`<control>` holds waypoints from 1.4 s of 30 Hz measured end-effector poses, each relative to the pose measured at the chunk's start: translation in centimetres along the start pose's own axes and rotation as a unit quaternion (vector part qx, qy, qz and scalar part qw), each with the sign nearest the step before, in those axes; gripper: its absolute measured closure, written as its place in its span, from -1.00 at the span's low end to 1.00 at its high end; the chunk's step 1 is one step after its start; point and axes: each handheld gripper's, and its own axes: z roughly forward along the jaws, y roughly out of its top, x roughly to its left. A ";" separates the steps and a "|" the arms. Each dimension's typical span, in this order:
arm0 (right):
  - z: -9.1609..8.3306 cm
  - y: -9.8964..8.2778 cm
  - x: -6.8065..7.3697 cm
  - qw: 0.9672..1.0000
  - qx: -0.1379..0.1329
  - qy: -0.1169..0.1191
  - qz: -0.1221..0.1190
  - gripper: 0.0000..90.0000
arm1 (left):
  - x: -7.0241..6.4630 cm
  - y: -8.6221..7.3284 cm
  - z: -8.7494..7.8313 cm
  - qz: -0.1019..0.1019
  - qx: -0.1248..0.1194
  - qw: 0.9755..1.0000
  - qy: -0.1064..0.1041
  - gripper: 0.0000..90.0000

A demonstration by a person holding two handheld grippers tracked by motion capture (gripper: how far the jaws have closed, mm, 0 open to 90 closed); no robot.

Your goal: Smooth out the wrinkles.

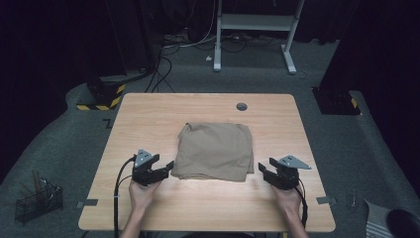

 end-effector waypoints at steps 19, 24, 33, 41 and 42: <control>-0.5 -1.9 -3.4 0.997 0.031 -0.061 0.033 0.11 | 3.3 -2.0 -0.1 -0.020 0.031 0.997 0.066 -0.31; -0.5 -2.4 -4.3 0.995 0.036 -0.077 0.049 0.12 | 4.1 -2.2 0.2 -0.023 0.041 0.996 0.082 -0.30; -0.5 -2.5 -4.8 0.993 0.050 -0.094 0.043 0.07 | 5.0 -2.5 0.5 -0.028 0.053 0.993 0.100 -0.30; 0.0 -2.4 -5.0 0.991 0.085 -0.100 0.038 -0.16 | 5.1 -2.3 1.0 -0.020 0.076 0.990 0.115 -0.34; 0.0 -2.4 -5.0 0.990 0.086 -0.103 0.040 -0.17 | 5.1 -2.3 1.1 -0.020 0.078 0.990 0.116 -0.34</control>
